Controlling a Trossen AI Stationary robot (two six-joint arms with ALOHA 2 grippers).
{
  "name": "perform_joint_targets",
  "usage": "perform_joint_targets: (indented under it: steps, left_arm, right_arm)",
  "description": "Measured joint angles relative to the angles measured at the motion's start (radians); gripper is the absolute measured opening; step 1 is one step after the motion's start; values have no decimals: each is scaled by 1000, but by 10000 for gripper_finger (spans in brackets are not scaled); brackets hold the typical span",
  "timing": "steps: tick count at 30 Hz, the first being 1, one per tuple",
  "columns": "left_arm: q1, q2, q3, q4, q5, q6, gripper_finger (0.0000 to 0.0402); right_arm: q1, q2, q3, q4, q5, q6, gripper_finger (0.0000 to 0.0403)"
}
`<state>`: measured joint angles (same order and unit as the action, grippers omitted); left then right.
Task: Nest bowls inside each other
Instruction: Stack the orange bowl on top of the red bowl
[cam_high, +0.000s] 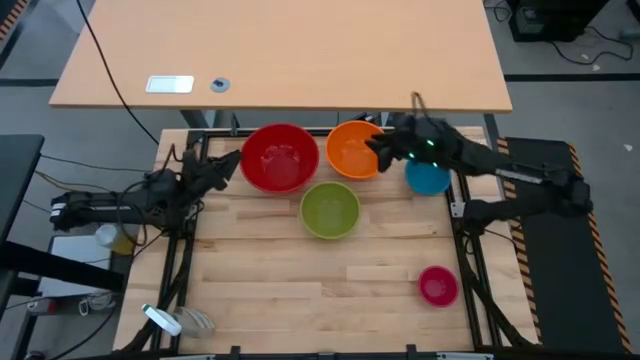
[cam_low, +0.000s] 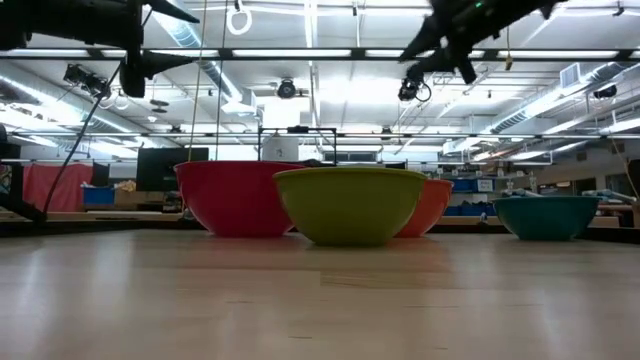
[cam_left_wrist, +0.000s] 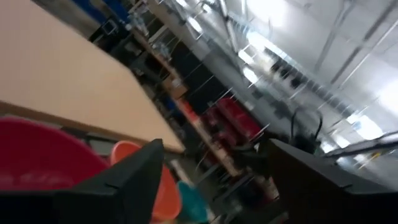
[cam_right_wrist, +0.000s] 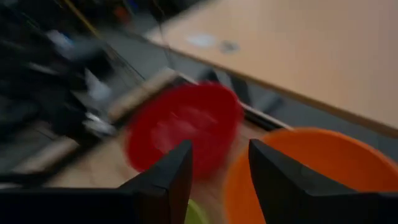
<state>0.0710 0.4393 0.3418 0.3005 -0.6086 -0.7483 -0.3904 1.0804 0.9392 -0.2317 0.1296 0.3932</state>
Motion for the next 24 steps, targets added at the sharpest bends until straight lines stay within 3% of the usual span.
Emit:
perform_joint_targets:
  steps: [5, 11, 20, 24]
  left_arm:
    - [0, 13, 69, -209, -2, -49, 315]
    - [0, 13, 137, -391, -4, -66, 314]
    - [0, 13, 144, -402, 29, -106, 314]
    - [0, 13, 144, -402, 30, -106, 314]
  right_arm:
    - [-102, 164, 163, -199, -63, -71, 167]
    - [-212, 292, 244, -247, -133, -123, 204]
    - [-330, 409, 247, -275, -170, -90, 254]
    - [-347, 461, 248, -324, -98, -91, 251]
